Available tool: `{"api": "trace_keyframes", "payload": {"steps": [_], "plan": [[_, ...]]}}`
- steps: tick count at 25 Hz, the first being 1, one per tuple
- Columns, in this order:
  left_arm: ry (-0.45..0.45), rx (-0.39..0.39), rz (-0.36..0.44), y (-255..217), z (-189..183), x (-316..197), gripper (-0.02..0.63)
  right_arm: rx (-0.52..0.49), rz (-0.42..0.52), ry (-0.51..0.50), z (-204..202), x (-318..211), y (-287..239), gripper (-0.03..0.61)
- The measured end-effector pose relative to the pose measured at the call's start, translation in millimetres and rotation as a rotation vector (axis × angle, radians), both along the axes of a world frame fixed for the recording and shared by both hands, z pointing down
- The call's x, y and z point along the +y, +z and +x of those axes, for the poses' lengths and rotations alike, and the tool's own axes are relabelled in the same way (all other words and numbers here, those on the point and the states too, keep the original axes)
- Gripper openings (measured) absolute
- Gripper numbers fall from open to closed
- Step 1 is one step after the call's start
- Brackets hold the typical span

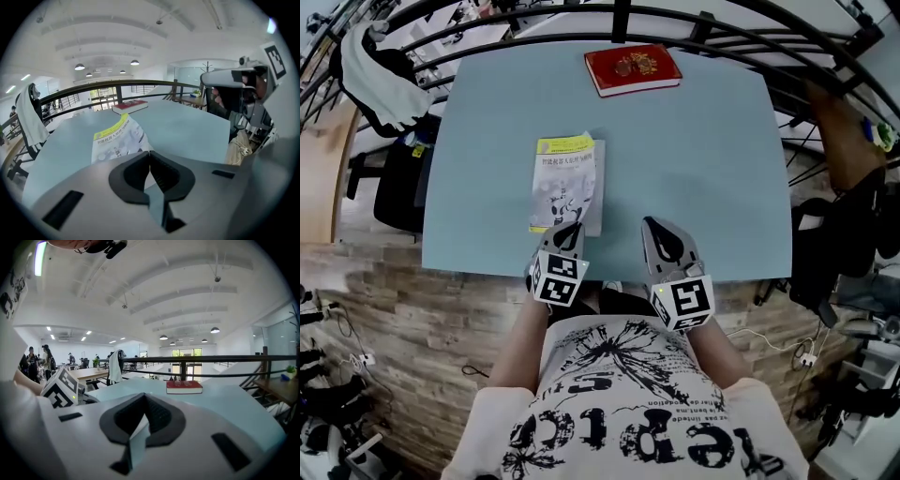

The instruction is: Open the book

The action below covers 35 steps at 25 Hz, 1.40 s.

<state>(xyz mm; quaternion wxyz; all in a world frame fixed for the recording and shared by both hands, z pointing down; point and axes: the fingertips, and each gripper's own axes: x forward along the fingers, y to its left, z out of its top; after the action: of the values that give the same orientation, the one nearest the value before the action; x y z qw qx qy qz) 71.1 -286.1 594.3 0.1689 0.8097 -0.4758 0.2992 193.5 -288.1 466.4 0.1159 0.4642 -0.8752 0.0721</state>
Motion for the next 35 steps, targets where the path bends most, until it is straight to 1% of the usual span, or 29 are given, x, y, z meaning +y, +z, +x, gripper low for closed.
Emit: {"api": "trace_keyframes", "payload": {"steps": [8, 10, 12, 14, 17, 19, 22, 28, 30, 35], "plan": [[0.004, 0.091, 0.156, -61.9, -64.3, 8.2, 0.021, -0.005, 0.024, 0.038, -57.9, 11.1, -17.4, 0.011], [-0.003, 0.132, 0.180, -70.8, -84.8, 11.3, 0.021, -0.003, 0.027, 0.050, -74.0, 14.5, -19.0, 0.011], [-0.019, 0.191, 0.188, -76.9, -107.9, 14.5, 0.021, 0.000, 0.032, 0.062, -90.7, 18.0, -20.9, 0.011], [-0.047, 0.230, 0.185, -80.0, -135.5, 15.6, 0.021, 0.004, 0.037, 0.071, -108.5, 20.4, -22.6, 0.011], [-0.086, 0.235, 0.177, -76.1, -179.7, 15.5, 0.023, 0.016, 0.047, 0.080, -135.2, 25.4, -24.3, 0.011], [-0.108, 0.225, 0.162, -68.0, -206.6, 16.0, 0.023, 0.025, 0.052, 0.087, -150.9, 29.3, -24.9, 0.011], [-0.140, 0.230, 0.113, -50.9, -241.3, 16.4, 0.023, 0.035, 0.053, 0.100, -172.4, 34.1, -24.3, 0.011], [-0.180, 0.292, 0.014, -9.4, -282.2, 15.4, 0.032, 0.049, 0.052, 0.145, -205.3, 40.6, -19.0, 0.011], [-0.187, 0.276, -0.039, 10.5, -292.1, 16.8, 0.040, 0.055, 0.042, 0.163, -212.9, 43.8, -12.9, 0.011], [-0.176, 0.173, -0.142, 52.9, -305.0, 16.8, 0.054, 0.091, 0.016, 0.193, -220.9, 51.3, 4.5, 0.011]]}}
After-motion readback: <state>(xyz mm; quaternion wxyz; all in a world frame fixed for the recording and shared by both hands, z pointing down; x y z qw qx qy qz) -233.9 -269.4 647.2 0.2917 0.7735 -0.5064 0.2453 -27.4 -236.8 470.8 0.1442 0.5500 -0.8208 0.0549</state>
